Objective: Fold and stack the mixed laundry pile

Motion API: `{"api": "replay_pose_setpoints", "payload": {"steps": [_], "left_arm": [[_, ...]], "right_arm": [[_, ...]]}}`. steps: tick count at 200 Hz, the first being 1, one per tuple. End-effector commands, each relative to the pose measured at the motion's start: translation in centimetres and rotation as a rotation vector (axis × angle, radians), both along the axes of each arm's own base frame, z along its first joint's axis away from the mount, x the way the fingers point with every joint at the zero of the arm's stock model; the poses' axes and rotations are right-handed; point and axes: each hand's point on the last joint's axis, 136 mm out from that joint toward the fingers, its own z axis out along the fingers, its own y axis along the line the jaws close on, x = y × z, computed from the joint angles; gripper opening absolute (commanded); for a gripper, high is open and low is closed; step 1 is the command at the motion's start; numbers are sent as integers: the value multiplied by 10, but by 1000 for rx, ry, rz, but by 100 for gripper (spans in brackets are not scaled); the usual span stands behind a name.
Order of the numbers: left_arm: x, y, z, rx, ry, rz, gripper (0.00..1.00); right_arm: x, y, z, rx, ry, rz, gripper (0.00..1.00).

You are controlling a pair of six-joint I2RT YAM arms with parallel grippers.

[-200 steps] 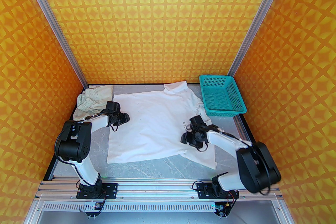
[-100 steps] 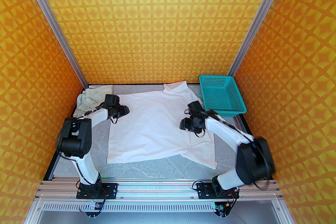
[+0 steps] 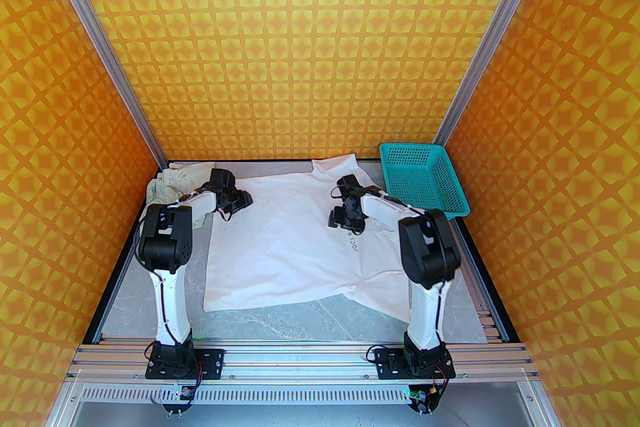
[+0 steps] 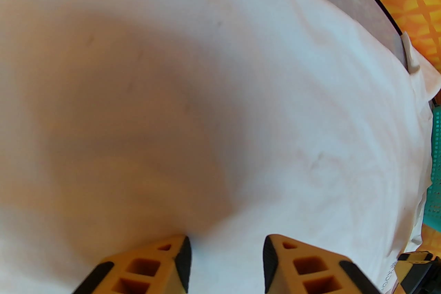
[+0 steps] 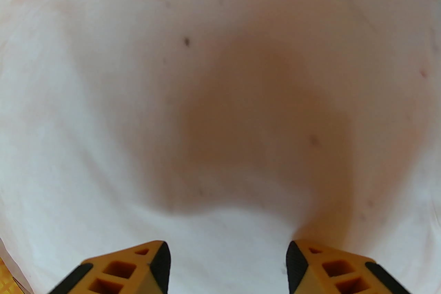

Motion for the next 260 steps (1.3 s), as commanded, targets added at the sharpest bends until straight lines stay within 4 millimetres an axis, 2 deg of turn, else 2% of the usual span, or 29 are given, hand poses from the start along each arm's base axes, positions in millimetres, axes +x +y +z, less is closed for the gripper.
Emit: {"api": "replay_pose_setpoints", "payload": {"steps": [1,40,61,82,96,107,127,138,153,190,210,228,247,260], "left_arm": [[8,2,-19,-40,63,16,39],[35,4,-24,-60,60,20,39],[43,3,-11,-58,18,4,39],[50,5,16,-46,-42,-16,42],[50,4,41,-34,-85,-41,44],[46,3,63,-24,-124,-58,45],[27,0,98,-15,-182,-83,47],[10,-3,111,-15,-203,-92,48],[-16,-12,124,-21,-224,-111,49],[-91,-38,102,-43,-155,-181,51],[-121,-37,92,-53,-124,-177,51],[-139,-33,85,-51,-106,-175,51],[-149,-32,81,-54,-94,-172,51],[-151,-31,81,-56,-93,-168,51]], "right_arm": [[20,-1,-2,29,-7,-25,59],[43,0,1,49,-14,-32,59],[43,0,26,58,-48,-20,58],[23,-10,60,54,-103,-22,59],[-5,-20,76,58,-120,-28,59],[-31,-35,83,48,-118,-48,60],[-89,-63,81,45,-74,-109,60],[-120,-69,79,47,-47,-115,60],[-159,-61,70,91,11,-89,58],[-228,-20,42,68,149,56,59],[-253,-5,22,22,201,139,59],[-266,0,5,-48,226,207,60],[-265,-6,-11,-112,237,214,58],[-257,-11,-13,-169,222,214,53]]}}
